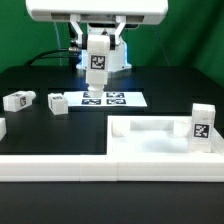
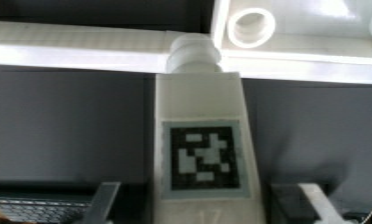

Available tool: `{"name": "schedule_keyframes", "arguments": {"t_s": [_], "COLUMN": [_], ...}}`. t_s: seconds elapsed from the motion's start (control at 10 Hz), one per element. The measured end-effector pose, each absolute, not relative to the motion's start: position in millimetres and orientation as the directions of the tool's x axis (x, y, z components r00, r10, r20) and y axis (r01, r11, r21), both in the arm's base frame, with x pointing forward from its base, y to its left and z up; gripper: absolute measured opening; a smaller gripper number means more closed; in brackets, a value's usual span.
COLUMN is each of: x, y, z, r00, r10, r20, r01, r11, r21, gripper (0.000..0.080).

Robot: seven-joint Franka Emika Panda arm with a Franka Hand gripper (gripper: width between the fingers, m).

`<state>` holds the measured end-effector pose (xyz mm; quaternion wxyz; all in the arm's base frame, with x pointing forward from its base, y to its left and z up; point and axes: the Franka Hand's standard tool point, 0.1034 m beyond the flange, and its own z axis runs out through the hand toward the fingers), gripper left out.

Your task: Assemble square table

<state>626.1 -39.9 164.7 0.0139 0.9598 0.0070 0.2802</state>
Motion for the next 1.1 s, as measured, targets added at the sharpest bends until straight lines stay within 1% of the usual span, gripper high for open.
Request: {"name": "schedule_keyframes", "arguments": {"t_s": [0.1, 0.2, 0.4, 0.5, 0.6, 0.7, 0.9, 1.1], "x": [629, 629, 628, 627, 624, 626, 639, 649], "y": [-28, -28, -29, -33, -47, -47, -46, -36], "z": [165.5, 164.9, 163.9, 162.4, 155.3, 149.7, 151.3, 148.8], "r00": [0.846, 0.846, 0.847, 0.845, 0.833, 0.835, 0.824, 0.815], "r10": [-0.029, -0.016, -0.020, -0.004, 0.034, 0.019, 0.009, -0.044], "r20": [0.533, 0.532, 0.531, 0.535, 0.552, 0.549, 0.567, 0.578], "r01": [-0.028, -0.017, -0.021, -0.011, 0.005, 0.002, 0.008, -0.027], "r11": [-1.000, -1.000, -1.000, -1.000, -0.999, -1.000, -1.000, -0.999], "r21": [-0.011, -0.002, -0.003, 0.011, 0.054, 0.031, 0.004, -0.038], "gripper": [0.0288, 0.0288, 0.0288, 0.0288, 0.0288, 0.0288, 0.0288, 0.0288]}}
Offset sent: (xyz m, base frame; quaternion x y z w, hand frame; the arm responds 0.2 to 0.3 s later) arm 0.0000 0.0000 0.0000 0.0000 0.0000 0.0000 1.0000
